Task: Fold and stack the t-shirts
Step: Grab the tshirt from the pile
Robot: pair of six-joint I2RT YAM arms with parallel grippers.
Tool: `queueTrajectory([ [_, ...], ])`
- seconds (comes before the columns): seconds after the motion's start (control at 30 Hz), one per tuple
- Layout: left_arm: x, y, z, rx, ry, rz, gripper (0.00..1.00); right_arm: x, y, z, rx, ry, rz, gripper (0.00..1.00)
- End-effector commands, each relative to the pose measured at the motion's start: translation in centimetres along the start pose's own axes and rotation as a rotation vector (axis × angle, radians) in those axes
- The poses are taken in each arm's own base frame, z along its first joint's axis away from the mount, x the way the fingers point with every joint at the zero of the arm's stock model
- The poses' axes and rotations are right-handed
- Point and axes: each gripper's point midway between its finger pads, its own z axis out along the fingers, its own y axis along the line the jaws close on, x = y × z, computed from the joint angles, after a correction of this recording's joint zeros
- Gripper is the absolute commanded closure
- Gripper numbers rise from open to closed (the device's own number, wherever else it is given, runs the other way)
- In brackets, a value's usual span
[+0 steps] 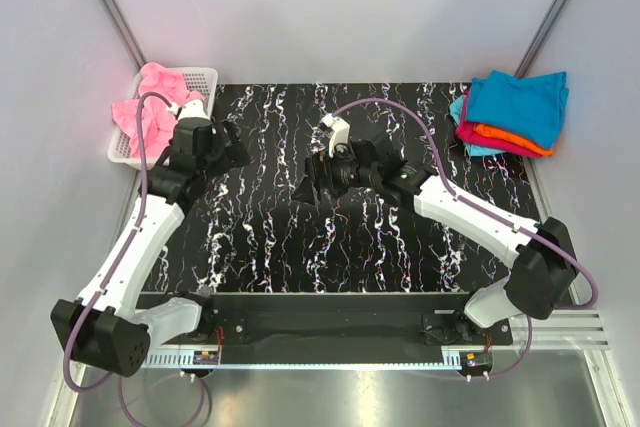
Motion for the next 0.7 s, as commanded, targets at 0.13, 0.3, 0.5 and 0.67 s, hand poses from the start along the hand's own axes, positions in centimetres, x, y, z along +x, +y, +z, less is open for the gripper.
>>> queueTrajectory([
  [0.13,-3.9,-2.6,0.7,0.13,-0.076,-0.024,0.01,-1.8,0.8,-0.4,0.001,-0.051,-0.039,0.05],
  [0.3,-5.7,1.0,4.3,0.119,-0.008,-0.187,0.01,-2.1,0.4,-0.2,0.028,-0.05,-0.059,0.04],
  [0.5,-10.1,5.9,9.1,0.031,-0.025,-0.246,0.01,-2.2,-0.6,1.0,0.058,-0.01,-0.075,0.04],
  [0.67,-12.9,9.7,12.3,-0.057,-0.043,-0.262,0.01,-2.5,-1.1,2.4,0.071,0.013,-0.075,0.04],
])
